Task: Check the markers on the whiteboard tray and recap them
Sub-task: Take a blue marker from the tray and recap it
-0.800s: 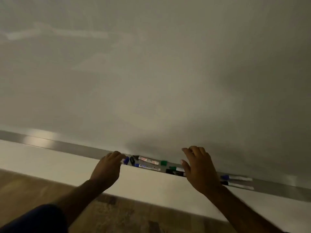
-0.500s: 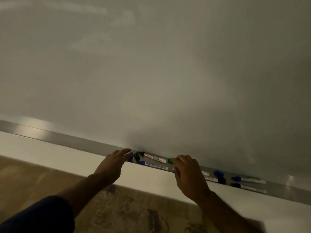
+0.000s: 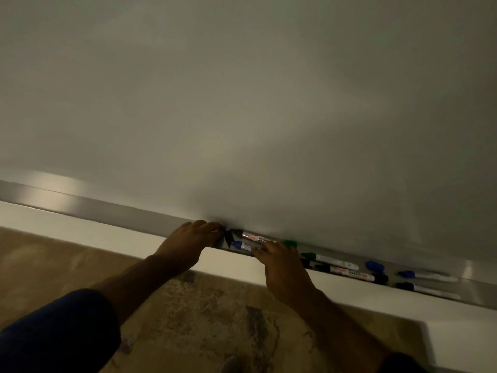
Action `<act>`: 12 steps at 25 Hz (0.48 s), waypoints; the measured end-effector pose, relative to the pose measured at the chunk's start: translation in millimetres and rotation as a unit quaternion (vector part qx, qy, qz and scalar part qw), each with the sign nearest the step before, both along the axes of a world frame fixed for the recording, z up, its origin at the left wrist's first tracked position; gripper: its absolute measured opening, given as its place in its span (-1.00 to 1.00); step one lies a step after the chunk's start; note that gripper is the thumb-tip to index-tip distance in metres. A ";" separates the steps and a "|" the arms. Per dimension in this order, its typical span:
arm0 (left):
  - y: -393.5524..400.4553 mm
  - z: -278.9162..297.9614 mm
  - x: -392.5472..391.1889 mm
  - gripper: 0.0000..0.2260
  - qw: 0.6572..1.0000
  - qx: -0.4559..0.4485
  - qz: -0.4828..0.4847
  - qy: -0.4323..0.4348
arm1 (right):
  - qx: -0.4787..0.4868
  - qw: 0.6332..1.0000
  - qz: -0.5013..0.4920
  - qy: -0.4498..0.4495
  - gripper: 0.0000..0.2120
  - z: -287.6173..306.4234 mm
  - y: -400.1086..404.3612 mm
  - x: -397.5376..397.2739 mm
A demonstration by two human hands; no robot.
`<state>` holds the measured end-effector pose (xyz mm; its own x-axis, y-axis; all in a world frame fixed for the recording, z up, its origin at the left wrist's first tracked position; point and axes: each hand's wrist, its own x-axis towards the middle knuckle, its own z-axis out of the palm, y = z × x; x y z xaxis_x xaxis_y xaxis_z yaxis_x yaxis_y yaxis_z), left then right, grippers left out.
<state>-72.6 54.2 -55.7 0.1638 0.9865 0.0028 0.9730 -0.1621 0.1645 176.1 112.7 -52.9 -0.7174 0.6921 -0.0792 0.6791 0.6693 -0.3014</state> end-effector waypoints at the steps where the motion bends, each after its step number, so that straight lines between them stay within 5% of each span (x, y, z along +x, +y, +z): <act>1: -0.1 -0.3 0.0 -0.44 1.000 0.003 -0.010 0.002 | 0.004 1.000 -0.006 0.000 -0.48 -1.0 0.8 -3.0; 12: 9.0 4.9 -11.8 -0.81 0.999 -0.022 -0.007 0.026 | 0.017 0.998 -0.051 0.013 -0.71 -0.9 6.8 -1.3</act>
<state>-84.4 63.2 -50.7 0.1755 0.9833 -0.0485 0.9781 -0.1685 0.1219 174.8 119.5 -53.8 -0.6438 0.7643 -0.0367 0.7372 0.6066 -0.2976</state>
